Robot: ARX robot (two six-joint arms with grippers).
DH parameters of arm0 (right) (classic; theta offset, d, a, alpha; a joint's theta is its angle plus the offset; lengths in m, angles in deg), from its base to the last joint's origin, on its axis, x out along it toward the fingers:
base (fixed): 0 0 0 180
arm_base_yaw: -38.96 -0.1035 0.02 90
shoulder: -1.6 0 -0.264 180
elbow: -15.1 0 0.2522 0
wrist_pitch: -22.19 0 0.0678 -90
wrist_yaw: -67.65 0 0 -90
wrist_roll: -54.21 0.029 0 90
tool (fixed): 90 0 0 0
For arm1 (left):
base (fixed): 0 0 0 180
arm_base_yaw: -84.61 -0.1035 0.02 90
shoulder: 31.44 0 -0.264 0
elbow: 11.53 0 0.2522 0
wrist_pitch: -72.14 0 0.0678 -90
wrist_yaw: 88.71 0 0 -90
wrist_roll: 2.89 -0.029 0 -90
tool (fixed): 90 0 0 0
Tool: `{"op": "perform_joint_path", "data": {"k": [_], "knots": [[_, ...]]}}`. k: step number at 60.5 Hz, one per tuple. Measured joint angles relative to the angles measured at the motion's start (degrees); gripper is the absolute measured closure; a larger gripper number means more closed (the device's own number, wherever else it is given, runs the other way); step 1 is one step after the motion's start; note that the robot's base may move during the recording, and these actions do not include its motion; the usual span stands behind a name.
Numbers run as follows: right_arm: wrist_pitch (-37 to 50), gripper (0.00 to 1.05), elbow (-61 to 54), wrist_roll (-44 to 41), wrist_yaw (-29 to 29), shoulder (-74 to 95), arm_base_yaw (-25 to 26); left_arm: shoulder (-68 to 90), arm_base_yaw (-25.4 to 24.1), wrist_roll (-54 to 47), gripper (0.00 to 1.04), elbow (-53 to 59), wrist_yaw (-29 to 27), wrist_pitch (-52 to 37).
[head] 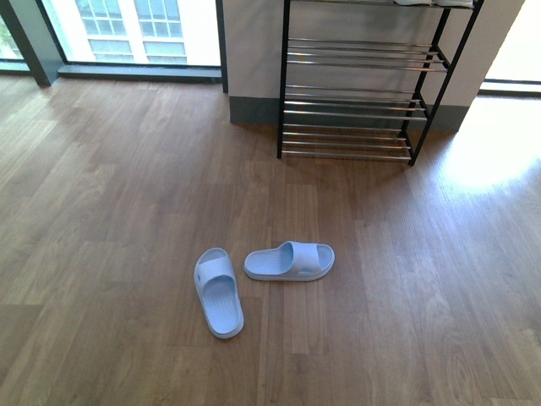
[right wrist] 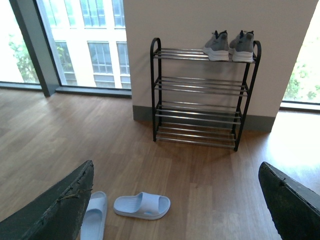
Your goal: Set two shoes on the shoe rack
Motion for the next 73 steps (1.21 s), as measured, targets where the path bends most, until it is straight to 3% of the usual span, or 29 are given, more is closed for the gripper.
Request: {"op": "perform_joint_path", "data": {"k": [73], "knots": [[0.0,0.09,0.0,0.0,0.0,0.0,0.0,0.0,0.0,0.0,0.09,0.0,0.0,0.0]]}}
